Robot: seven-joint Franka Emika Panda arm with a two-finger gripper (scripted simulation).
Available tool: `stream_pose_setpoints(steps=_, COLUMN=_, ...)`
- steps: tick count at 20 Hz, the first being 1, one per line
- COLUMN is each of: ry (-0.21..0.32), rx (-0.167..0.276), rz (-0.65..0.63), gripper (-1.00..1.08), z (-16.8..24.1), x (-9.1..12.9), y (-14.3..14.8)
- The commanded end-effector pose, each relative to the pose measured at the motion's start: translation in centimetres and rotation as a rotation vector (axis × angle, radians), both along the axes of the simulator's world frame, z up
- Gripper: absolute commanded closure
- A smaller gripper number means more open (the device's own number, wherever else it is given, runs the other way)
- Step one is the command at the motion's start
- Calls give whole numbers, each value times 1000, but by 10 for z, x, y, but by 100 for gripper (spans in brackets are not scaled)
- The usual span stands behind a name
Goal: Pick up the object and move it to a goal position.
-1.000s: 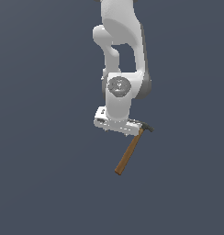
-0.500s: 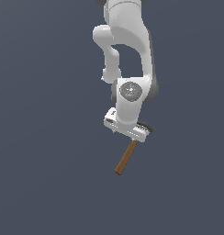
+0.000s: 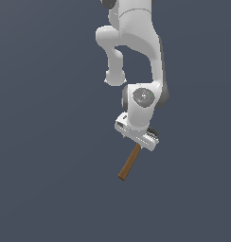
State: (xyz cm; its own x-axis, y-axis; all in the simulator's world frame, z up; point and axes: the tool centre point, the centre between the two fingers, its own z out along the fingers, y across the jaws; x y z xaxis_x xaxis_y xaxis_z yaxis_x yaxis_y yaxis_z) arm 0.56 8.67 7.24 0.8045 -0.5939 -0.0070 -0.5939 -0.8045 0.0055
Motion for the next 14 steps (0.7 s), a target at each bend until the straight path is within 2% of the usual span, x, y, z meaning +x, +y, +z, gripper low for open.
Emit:
stream_pose_setpoints(steps=1, ry=-4, rx=0, rz=-29, gripper=-92, z=-2, x=0, y=4)
stream_pose_setpoints(steps=14, ry=-8, rx=0, rz=-61, gripper=-92, z=-11, x=0, y=10)
